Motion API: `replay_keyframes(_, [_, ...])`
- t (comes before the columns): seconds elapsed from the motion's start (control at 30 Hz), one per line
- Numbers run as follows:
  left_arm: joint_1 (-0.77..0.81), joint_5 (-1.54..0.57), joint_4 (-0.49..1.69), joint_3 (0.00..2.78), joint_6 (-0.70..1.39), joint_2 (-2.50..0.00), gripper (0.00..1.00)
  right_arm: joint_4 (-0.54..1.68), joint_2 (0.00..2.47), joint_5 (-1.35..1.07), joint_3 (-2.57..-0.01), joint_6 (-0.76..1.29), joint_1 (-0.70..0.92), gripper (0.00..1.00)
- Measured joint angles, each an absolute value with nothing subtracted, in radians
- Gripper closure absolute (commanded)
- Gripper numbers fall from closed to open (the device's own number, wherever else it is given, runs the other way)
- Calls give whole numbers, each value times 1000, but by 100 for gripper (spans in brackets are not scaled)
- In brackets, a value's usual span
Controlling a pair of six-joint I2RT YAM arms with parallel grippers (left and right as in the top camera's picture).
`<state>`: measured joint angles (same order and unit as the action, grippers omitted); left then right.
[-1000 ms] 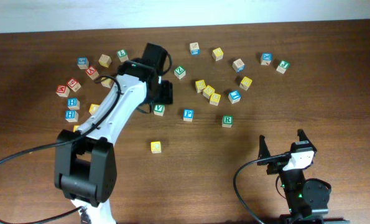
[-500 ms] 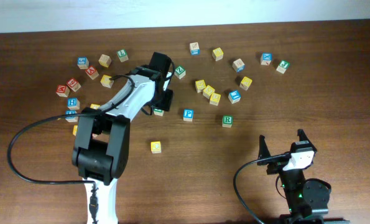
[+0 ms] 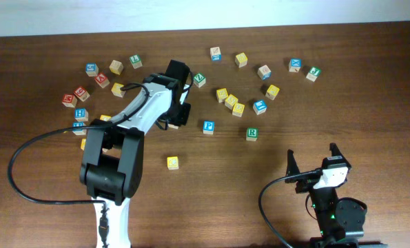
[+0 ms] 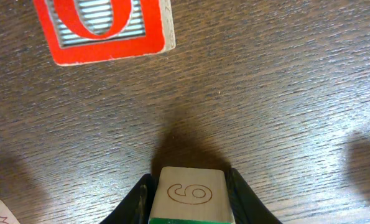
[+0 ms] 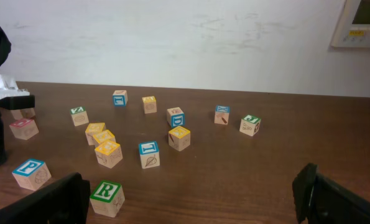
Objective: Spell out CVPR
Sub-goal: 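Reach the left gripper to the green V block and grasp it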
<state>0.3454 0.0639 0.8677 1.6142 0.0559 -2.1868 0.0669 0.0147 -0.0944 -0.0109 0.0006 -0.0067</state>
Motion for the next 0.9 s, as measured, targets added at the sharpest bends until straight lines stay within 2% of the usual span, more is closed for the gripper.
replay_keyframes(0.13, [345,64,897,1621,74,-2187,77,67,15,-94,-11,1,-7,2])
replay_keyframes(0.2, [345,64,981,1654,97,-2189,83,67,15,-95,-11,1,-7,1])
replay_keyframes(0.27, [345,55,1057,1725,107,-2196,82,67,15,-94,-11,0,-7,2])
replay_keyframes(0.4, [345,-93,1251,1885,124,-2198,83,67,14,-94,-11,1,-7,2])
replay_keyframes(0.5, [346,-202,1390,1902,163,-2198,83,67,14,-94,-11,1,-7,2])
replay_keyframes(0.67, [346,-255,1511,1903,182,-2194,82,67,14,-94,-11,1,-7,2])
replay_keyframes(0.77, [346,-258,1528,1902,184,-2113,82,67,14,-94,-11,0,-7,2])
replay_keyframes(0.9, [346,-259,1629,1905,184,-1812,83,67,14,-94,-11,1,-7,2])
